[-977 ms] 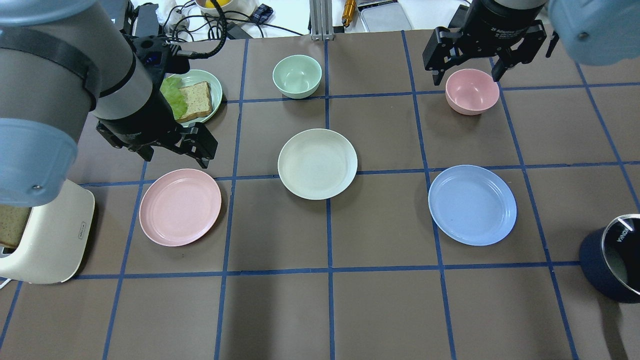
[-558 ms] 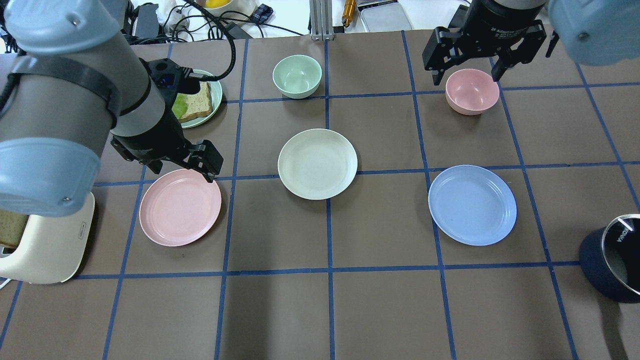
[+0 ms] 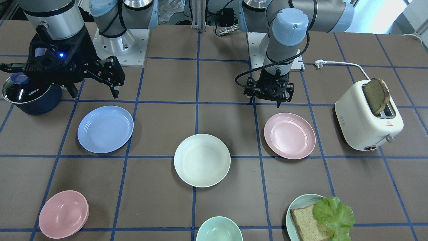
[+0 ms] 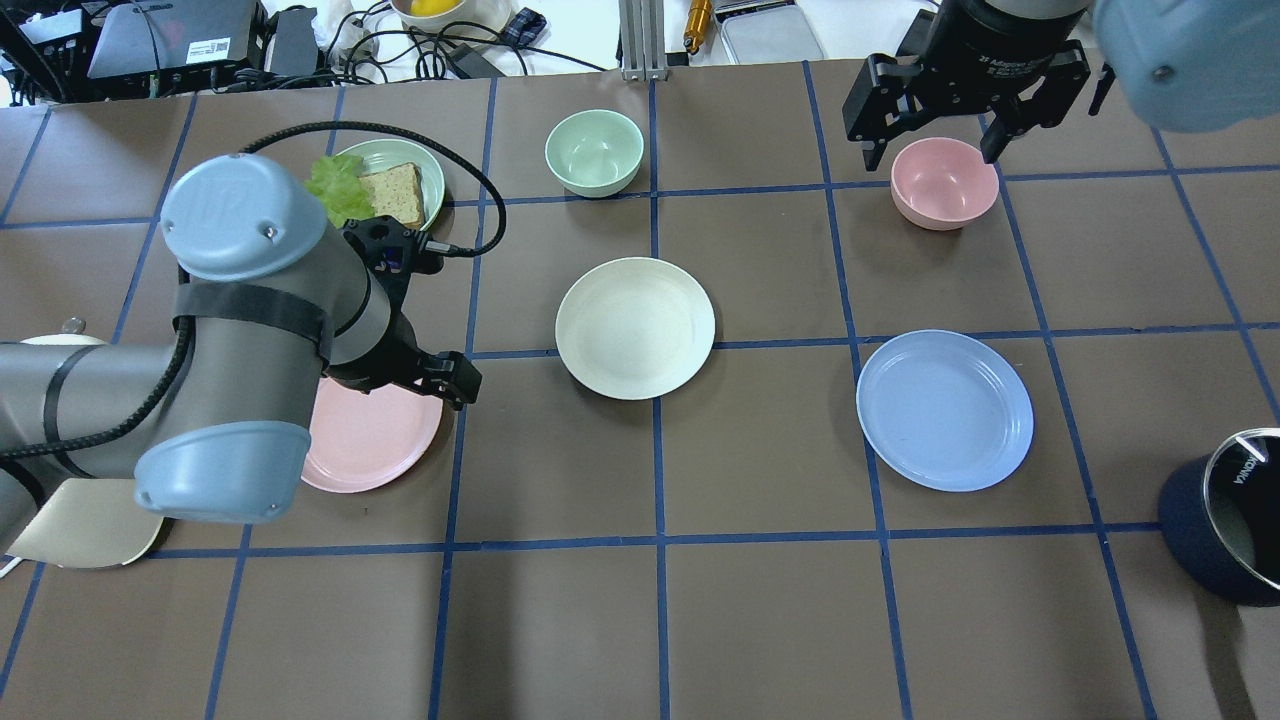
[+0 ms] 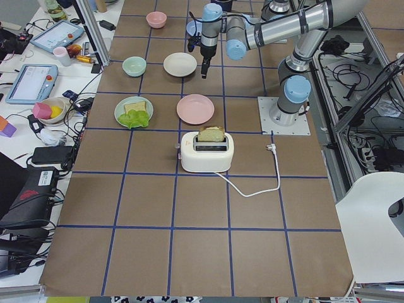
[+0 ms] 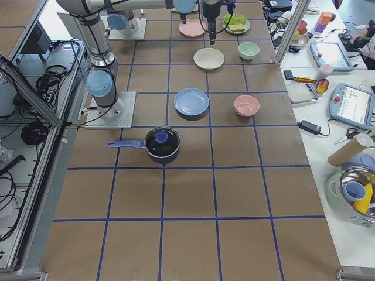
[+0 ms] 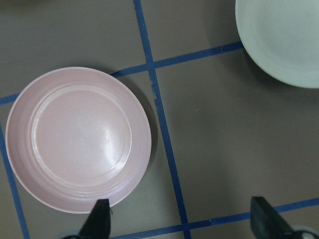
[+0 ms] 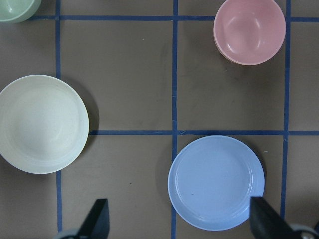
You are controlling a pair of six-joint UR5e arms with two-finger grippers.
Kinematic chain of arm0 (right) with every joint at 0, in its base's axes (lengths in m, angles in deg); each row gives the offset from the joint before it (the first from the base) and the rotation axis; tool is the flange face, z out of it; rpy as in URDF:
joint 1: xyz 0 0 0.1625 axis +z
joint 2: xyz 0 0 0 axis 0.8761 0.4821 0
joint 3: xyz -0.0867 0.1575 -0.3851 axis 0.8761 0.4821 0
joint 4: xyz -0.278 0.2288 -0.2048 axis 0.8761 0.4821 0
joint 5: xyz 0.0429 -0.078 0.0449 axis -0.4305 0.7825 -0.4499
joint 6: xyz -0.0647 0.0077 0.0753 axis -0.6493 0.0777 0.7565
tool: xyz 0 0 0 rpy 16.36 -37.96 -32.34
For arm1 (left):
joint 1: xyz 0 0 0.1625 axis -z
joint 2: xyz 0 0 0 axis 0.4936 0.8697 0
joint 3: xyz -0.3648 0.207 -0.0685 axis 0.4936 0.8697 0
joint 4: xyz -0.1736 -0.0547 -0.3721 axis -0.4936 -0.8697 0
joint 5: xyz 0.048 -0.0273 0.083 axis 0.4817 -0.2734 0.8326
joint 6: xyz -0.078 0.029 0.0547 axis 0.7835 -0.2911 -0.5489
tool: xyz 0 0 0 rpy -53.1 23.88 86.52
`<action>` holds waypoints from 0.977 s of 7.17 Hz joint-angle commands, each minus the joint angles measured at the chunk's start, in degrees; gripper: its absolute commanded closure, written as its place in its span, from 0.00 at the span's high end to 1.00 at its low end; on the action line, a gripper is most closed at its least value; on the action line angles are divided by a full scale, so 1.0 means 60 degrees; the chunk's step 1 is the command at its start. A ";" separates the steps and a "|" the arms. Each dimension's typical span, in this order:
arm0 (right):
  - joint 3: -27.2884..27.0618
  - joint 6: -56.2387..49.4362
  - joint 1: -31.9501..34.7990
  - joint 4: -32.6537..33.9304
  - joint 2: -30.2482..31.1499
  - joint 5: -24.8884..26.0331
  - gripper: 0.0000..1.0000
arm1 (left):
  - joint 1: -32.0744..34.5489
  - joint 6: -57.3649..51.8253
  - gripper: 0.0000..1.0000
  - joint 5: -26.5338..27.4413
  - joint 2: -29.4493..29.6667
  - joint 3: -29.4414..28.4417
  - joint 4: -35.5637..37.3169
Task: Stack three plates with pink and blue
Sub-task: 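Lower the left gripper to the rim of the pink plate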
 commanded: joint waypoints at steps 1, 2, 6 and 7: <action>0.0000 0.0001 0.0010 0.0014 0.0010 -0.0011 1.00 | -0.0002 -0.0040 0.98 -0.0003 0.0571 0.0076 0.0521; 0.0000 0.0001 0.0010 0.0013 0.0010 -0.0011 1.00 | -0.0074 0.0003 0.98 0.0026 0.0879 -0.0025 0.0568; -0.0145 -0.0233 -0.0484 -0.0073 -0.0121 0.0003 1.00 | -0.0382 0.0823 0.96 0.0012 0.1598 -0.0100 0.1255; -0.0640 -0.0654 -0.1111 -0.0103 -0.0121 0.0003 1.00 | -0.0383 0.1143 0.96 0.0012 0.1802 -0.0100 0.1446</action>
